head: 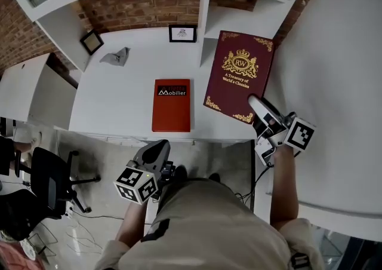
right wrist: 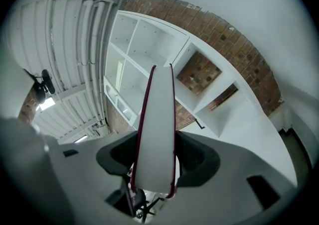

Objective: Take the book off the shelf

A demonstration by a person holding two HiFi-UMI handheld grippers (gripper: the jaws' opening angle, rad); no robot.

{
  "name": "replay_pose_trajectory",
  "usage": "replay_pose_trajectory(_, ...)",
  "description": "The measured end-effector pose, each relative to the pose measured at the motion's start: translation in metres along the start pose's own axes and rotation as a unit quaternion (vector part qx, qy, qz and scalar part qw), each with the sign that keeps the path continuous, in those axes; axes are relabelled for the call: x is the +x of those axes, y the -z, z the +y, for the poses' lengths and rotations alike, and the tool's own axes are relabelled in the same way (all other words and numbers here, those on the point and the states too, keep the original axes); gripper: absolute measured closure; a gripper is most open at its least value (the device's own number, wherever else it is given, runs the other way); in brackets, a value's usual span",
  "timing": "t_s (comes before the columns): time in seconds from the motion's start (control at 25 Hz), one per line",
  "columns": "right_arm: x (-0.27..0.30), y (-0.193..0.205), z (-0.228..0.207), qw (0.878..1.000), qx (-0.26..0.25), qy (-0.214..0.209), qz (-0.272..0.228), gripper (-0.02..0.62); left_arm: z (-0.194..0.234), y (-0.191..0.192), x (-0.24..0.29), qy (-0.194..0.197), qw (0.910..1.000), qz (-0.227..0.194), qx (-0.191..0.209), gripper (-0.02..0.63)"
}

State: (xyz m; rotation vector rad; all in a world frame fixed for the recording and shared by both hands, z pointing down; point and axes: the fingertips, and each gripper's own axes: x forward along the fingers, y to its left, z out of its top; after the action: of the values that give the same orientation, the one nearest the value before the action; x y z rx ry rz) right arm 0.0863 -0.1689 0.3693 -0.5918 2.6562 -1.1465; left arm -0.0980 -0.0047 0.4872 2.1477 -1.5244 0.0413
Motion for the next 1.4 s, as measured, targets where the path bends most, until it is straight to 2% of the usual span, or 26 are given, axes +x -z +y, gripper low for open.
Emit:
replay_pose_trajectory(0.32,0.015,0.056,-0.018,0.997,0.062,0.037,0.020,0.384,0.039,0.000,-0.016,0.016,0.9997,0.015,-0.002,0.603)
replay_pose_trajectory(0.44,0.015,0.076,-0.036,0.994,0.082,0.062,0.033,0.383,0.050,0.006,-0.020,0.017,0.9995,0.027,-0.004,0.603)
replay_pose_trajectory(0.6,0.015,0.098,-0.060,0.989,0.118,0.075,0.052,0.383,0.058,0.009,-0.018,0.015,0.9992,0.035,-0.010,0.603)
replay_pose_trajectory(0.92,0.019,0.126,-0.132,0.974,0.175,0.085,0.114,0.383,0.054,0.001,0.011,-0.008,0.9990,0.042,-0.010,0.601)
replay_pose_trajectory(1.08,0.015,0.142,-0.178,0.961,0.213,0.094,0.151,0.383,0.042,-0.008,0.036,-0.026,0.9987,0.041,-0.011,0.601)
replay_pose_trajectory(1.28,0.022,0.160,-0.216,0.947,0.241,0.091,0.191,0.383,0.028,-0.012,0.070,-0.040,0.9977,0.055,-0.001,0.603)
replay_pose_trajectory(1.4,0.024,0.167,-0.230,0.943,0.246,0.087,0.206,0.383,0.023,-0.010,0.082,-0.051,0.9967,0.064,-0.004,0.603)
